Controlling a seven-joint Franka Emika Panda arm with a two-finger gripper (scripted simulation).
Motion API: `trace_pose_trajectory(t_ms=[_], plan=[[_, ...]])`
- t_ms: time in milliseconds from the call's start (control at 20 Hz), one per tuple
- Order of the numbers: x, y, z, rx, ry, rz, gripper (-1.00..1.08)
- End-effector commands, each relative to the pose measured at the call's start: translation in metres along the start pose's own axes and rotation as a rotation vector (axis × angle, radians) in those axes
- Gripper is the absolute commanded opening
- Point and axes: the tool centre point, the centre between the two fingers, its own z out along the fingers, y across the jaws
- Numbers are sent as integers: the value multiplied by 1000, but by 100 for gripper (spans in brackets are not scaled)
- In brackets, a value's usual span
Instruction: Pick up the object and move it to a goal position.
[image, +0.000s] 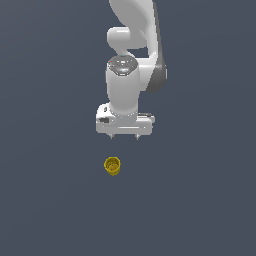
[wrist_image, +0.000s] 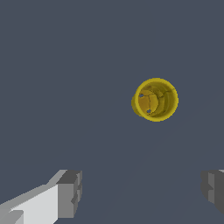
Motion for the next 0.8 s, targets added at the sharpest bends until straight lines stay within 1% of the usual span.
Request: trace_pose_trajectory(t_ms=[0,400,750], plan=[[0,0,0,0,0,0,100],[-2,-14,-7,17,-2,-33,100],[-2,-15,-7,17,-2,-36,100]])
